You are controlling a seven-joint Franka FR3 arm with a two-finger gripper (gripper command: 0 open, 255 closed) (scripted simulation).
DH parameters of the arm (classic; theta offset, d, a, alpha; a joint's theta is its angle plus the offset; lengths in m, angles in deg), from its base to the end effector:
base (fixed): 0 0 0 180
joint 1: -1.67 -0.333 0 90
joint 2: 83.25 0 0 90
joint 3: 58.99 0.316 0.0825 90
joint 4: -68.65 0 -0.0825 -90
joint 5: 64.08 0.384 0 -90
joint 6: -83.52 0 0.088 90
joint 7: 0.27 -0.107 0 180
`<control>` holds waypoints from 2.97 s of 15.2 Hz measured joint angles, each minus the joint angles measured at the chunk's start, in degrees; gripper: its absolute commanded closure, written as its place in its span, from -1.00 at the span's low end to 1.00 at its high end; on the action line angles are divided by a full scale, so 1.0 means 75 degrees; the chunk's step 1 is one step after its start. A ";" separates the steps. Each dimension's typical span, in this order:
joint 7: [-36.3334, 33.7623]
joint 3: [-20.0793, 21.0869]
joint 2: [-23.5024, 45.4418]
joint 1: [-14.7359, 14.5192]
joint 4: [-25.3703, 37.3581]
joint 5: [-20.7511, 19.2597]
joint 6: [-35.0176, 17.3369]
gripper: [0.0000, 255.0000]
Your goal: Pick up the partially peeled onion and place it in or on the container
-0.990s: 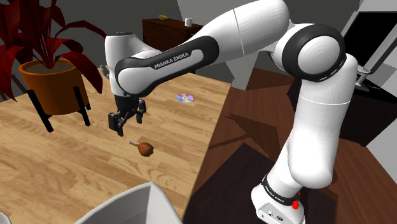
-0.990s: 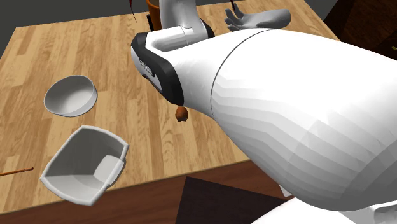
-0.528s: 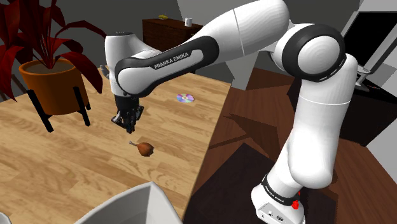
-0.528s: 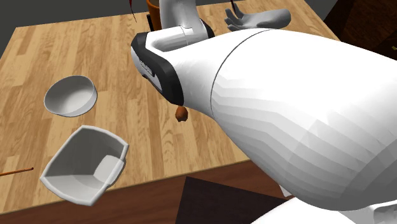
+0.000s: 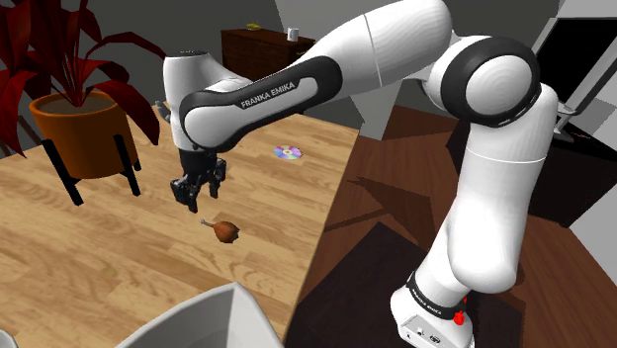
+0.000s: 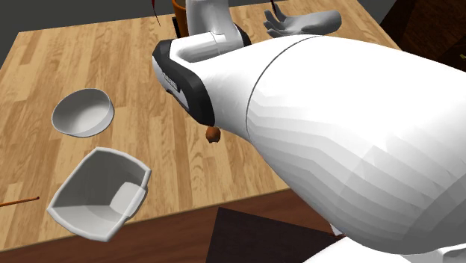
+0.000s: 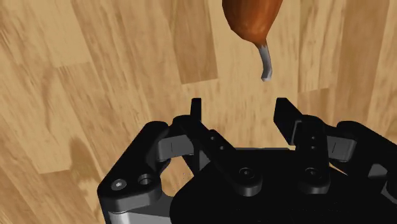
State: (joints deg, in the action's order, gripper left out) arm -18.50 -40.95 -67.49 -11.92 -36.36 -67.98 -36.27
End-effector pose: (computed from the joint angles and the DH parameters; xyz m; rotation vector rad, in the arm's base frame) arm 0.5381 0.3139 0.3883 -3.0941 -0.3996 0.0203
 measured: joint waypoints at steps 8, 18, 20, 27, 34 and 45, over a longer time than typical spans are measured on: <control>-0.0093 0.0243 -0.1014 -0.0160 -0.1522 0.0130 -0.0069 -1.00; -0.0193 0.0224 -0.0748 -0.0190 -0.1893 -0.0001 -0.0673 -1.00; -0.0193 0.0224 -0.0747 -0.0190 -0.1895 -0.0002 -0.0677 -1.00; -0.0194 0.0226 -0.0750 -0.0191 -0.1894 -0.0001 -0.0678 1.00; -0.0154 0.0234 -0.0864 -0.0177 -0.1813 0.0052 -0.0486 1.00; 0.0012 0.0264 -0.1421 -0.0131 -0.1301 0.0290 0.0543 1.00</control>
State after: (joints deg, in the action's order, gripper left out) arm -18.41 -38.97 -78.14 -12.90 -46.12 -65.80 -32.20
